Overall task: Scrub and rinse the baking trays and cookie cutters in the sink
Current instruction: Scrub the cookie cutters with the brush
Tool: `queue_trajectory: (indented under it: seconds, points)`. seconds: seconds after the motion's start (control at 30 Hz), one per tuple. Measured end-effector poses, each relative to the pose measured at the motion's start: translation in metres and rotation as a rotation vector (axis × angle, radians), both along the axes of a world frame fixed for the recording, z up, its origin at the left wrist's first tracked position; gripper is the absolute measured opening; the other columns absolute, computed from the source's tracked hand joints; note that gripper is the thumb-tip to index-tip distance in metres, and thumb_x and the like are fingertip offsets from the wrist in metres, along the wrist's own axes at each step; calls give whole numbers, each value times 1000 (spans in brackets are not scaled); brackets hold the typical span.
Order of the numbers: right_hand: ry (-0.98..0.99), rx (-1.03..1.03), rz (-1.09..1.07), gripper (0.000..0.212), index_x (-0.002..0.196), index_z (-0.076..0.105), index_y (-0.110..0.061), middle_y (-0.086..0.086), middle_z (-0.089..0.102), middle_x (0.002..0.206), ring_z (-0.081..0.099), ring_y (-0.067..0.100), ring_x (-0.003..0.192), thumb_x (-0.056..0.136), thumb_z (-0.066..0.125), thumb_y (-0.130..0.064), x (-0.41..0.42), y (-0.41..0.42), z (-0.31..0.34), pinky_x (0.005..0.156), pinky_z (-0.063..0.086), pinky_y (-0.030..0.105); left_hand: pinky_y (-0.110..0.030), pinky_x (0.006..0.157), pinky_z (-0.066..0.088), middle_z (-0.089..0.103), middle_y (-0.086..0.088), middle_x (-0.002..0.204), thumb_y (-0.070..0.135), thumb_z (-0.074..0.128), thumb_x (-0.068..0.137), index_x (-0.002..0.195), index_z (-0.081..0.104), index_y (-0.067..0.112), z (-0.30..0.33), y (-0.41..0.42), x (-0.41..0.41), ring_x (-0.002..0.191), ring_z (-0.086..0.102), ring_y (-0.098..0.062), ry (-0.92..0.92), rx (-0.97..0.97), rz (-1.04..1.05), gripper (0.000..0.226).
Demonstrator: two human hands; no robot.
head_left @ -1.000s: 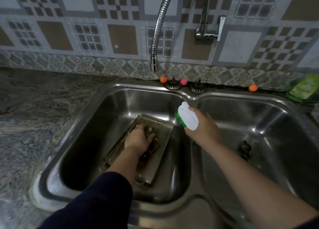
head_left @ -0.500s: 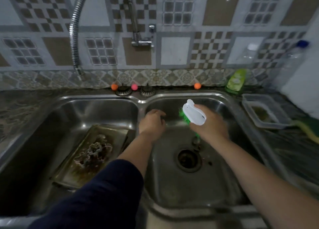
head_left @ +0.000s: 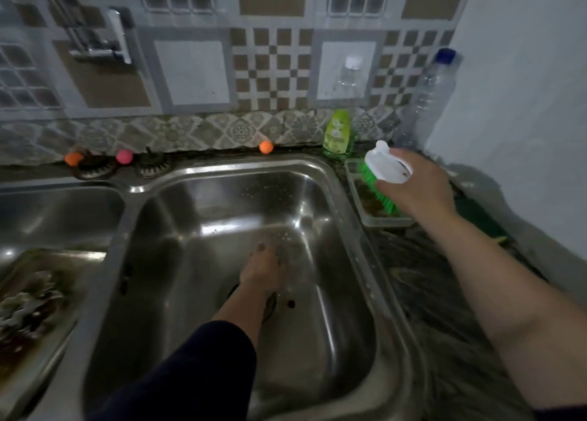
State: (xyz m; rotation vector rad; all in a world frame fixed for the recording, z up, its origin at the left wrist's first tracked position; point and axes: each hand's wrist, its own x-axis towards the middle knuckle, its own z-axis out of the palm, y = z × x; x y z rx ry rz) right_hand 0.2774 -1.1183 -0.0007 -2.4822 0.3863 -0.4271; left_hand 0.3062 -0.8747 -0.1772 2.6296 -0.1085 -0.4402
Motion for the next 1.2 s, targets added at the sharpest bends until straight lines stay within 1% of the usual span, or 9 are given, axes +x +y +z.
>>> queue_trajectory:
  seconds: [0.13, 0.33, 0.57, 0.7, 0.77, 0.83, 0.9, 1.07, 1.2]
  points:
    - [141, -59, 38, 57, 136, 49, -39, 0, 56, 136, 54, 26, 120, 81, 67, -40, 17, -8, -11, 94, 45, 34, -43, 103, 43, 41, -3, 147, 30, 47, 96, 139, 41, 33, -24, -8, 9, 136, 33, -24, 34, 114, 4, 44]
    - [206, -98, 65, 55, 136, 48, -37, 4, 55, 133, 54, 29, 117, 85, 67, -33, 23, -7, -26, 84, 47, 35, -36, 87, 49, 41, -3, 140, 13, 42, 96, 128, 56, 22, -25, -19, 8, 118, 49, -29, -52, 292, 82, 36]
    - [205, -82, 64, 59, 137, 47, -39, 4, 56, 133, 55, 28, 116, 84, 68, -28, 23, -5, -30, 86, 48, 35, -33, 79, 48, 59, -10, 120, 8, 41, 95, 116, 62, 15, -21, -19, -2, 102, 60, -28, -64, 155, 132, 30]
    - [168, -61, 89, 54, 139, 45, -37, 2, 54, 136, 52, 26, 122, 88, 62, -28, 19, -3, -13, 89, 43, 30, -33, 77, 53, 66, -11, 108, 16, 51, 95, 123, 57, 12, 1, -20, -7, 96, 65, -29, -55, -259, 300, 28]
    - [98, -18, 103, 54, 138, 48, -34, 1, 56, 135, 53, 25, 120, 87, 63, -29, 16, 1, -2, 88, 43, 30, -34, 70, 54, 66, -10, 100, 23, 50, 98, 121, 57, 13, 20, -23, -9, 89, 66, -27, 114, -591, 445, 27]
    - [4, 60, 124, 58, 136, 50, -32, 0, 58, 131, 56, 22, 115, 81, 69, -30, 11, 10, 9, 82, 43, 26, -27, 55, 46, 64, -5, 76, 27, 45, 99, 93, 61, 11, 42, -23, -12, 69, 62, -18, 390, -980, 561, 23]
    - [-74, 131, 162, 61, 135, 52, -32, -2, 60, 127, 58, 18, 108, 78, 73, -32, 2, 27, 16, 77, 41, 23, -29, 57, 45, 59, -7, 67, 25, 40, 99, 75, 56, 10, 63, -18, -16, 65, 58, -20, 556, -1285, 679, 32]
    - [-46, 185, 348, 61, 134, 51, -38, -8, 60, 120, 60, 14, 101, 77, 73, -34, -36, 95, 1, 78, 51, 26, -43, 74, 54, 68, -21, 82, 32, 35, 102, 104, 58, -2, 99, -2, -22, 83, 63, -32, 545, -1619, 839, 41]
    - [-16, 202, 383, 60, 134, 51, -38, -7, 62, 124, 59, 13, 109, 78, 70, -32, -64, 146, -34, 85, 48, 25, -42, 107, 36, 41, -17, 148, 32, 27, 105, 147, 33, 4, 118, 24, -27, 137, 39, -33, 489, -1580, 746, 51]
